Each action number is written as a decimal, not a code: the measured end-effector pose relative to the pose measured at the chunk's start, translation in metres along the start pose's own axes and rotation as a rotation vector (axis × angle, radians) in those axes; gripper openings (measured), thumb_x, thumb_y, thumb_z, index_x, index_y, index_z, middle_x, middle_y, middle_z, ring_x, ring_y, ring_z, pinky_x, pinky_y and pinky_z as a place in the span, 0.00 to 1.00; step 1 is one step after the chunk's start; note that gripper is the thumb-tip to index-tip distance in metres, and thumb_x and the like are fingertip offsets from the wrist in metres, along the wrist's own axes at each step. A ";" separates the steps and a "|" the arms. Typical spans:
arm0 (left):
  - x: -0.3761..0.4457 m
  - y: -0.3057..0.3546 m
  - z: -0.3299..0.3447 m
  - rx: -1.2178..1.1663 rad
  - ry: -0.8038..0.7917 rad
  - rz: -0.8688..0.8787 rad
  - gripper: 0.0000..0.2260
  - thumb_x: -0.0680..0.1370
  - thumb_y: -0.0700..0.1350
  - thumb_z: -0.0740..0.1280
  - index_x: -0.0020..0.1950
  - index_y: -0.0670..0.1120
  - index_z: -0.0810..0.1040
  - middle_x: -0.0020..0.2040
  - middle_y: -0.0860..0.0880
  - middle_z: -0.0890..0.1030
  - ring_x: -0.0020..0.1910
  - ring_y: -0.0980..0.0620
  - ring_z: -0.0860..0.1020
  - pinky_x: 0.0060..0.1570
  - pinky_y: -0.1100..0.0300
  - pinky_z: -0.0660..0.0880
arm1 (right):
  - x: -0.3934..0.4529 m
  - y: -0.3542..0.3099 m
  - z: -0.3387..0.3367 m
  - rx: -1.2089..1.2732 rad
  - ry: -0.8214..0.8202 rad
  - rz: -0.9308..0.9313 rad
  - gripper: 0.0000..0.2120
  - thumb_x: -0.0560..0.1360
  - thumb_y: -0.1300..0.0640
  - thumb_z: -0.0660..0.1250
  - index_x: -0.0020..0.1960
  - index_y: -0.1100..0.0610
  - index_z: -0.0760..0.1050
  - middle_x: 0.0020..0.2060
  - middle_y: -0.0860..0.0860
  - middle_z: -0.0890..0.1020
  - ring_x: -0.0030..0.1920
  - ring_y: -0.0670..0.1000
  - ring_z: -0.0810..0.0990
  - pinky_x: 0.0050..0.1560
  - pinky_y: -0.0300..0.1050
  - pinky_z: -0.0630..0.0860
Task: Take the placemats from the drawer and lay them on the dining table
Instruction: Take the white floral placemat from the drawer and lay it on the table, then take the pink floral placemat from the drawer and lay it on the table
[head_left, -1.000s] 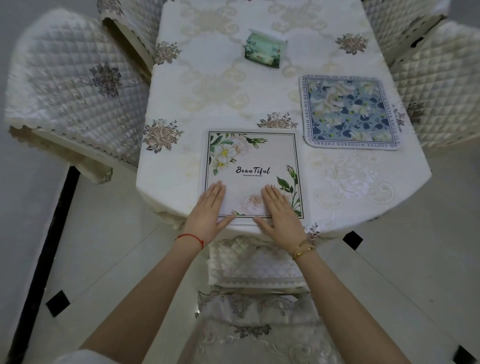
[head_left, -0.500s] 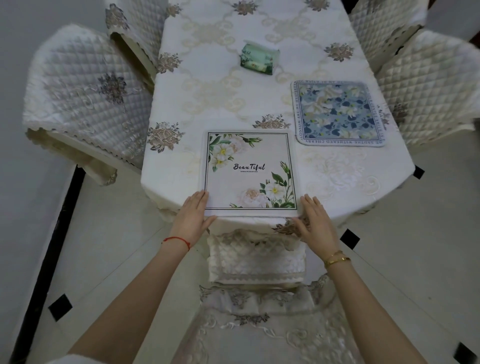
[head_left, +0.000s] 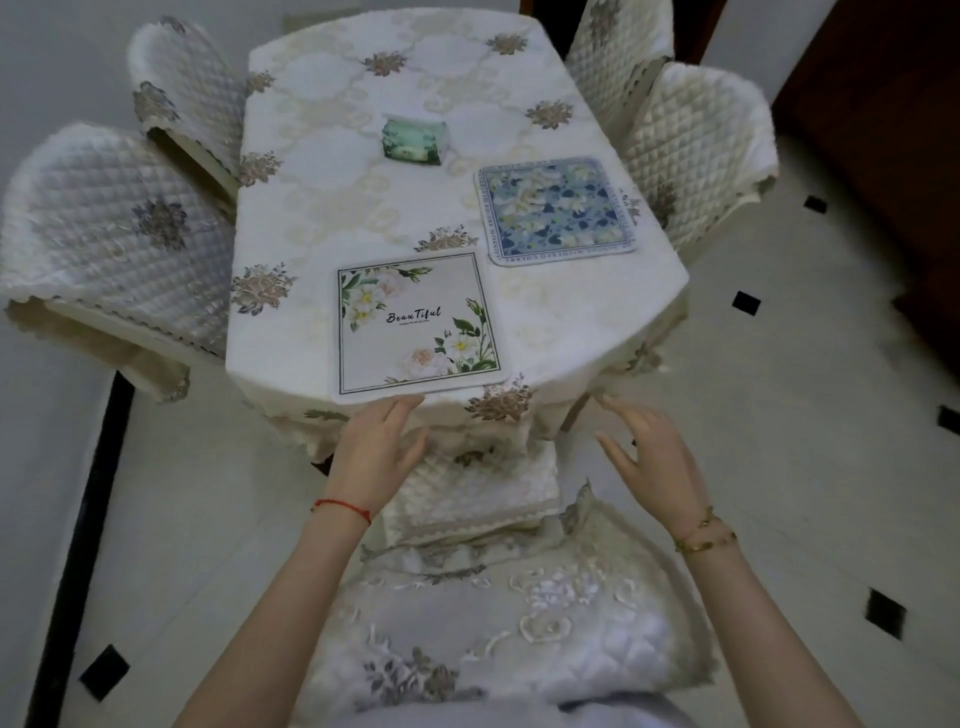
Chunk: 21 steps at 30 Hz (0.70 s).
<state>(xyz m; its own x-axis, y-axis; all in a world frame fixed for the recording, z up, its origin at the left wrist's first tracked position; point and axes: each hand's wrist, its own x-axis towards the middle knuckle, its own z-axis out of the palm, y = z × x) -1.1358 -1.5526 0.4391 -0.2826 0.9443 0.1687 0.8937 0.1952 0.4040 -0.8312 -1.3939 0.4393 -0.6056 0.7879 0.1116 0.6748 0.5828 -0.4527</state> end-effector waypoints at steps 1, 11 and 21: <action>-0.004 0.017 -0.002 0.001 -0.009 0.008 0.18 0.75 0.46 0.69 0.64 0.44 0.75 0.57 0.46 0.80 0.55 0.46 0.78 0.54 0.52 0.76 | -0.016 0.008 -0.009 0.009 0.016 0.013 0.21 0.78 0.52 0.66 0.67 0.59 0.73 0.59 0.54 0.79 0.59 0.54 0.76 0.61 0.49 0.74; -0.045 0.211 0.045 -0.053 -0.066 0.075 0.15 0.77 0.46 0.67 0.62 0.45 0.76 0.50 0.46 0.82 0.45 0.47 0.79 0.45 0.56 0.75 | -0.198 0.119 -0.112 -0.006 0.186 0.193 0.19 0.77 0.53 0.67 0.65 0.59 0.75 0.57 0.54 0.80 0.59 0.54 0.75 0.62 0.37 0.65; -0.043 0.400 0.126 -0.133 -0.193 0.284 0.15 0.77 0.46 0.67 0.63 0.44 0.77 0.55 0.45 0.81 0.51 0.47 0.80 0.53 0.57 0.73 | -0.347 0.224 -0.198 -0.013 0.303 0.487 0.19 0.77 0.53 0.67 0.66 0.59 0.74 0.59 0.54 0.80 0.60 0.52 0.75 0.64 0.35 0.64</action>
<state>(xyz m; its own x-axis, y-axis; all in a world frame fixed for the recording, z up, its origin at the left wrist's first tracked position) -0.7224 -1.4813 0.4798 0.0523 0.9910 0.1229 0.8705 -0.1055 0.4807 -0.3866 -1.4971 0.4744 -0.0773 0.9868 0.1421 0.8521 0.1394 -0.5045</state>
